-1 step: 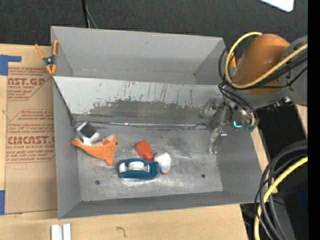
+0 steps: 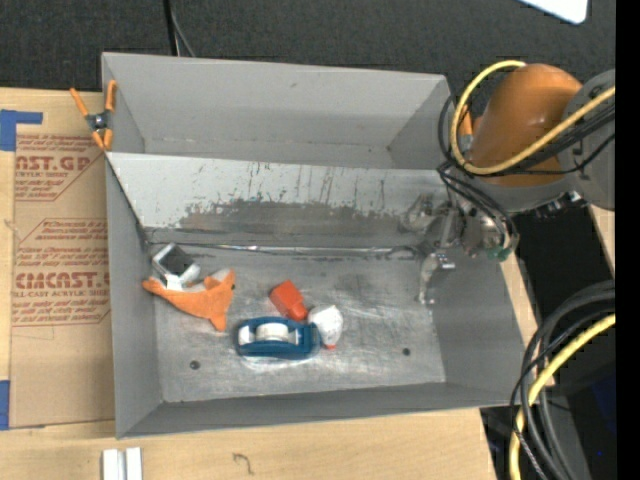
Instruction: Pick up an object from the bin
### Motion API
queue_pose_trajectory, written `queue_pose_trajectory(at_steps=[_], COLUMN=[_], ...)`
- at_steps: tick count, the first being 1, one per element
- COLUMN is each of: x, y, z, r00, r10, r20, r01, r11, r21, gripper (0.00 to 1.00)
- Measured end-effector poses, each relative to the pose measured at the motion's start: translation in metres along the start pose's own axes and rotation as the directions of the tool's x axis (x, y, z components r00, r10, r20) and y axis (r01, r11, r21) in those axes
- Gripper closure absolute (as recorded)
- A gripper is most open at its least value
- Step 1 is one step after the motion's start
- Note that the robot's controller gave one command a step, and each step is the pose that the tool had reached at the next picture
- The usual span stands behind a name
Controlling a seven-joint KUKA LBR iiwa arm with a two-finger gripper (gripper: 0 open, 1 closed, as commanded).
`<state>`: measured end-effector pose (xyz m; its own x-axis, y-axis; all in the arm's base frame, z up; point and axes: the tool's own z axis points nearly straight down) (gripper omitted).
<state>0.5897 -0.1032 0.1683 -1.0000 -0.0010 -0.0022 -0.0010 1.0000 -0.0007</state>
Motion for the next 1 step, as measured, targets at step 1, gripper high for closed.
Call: queue_pose_trajectory(at_steps=[1], x=[0.0278], y=[0.0659], z=[0.0039], r00=[1.0], r10=[-0.015], r20=[0.0], r01=[0.015], r11=[1.0], r21=[-0.001], gripper=[0.0])
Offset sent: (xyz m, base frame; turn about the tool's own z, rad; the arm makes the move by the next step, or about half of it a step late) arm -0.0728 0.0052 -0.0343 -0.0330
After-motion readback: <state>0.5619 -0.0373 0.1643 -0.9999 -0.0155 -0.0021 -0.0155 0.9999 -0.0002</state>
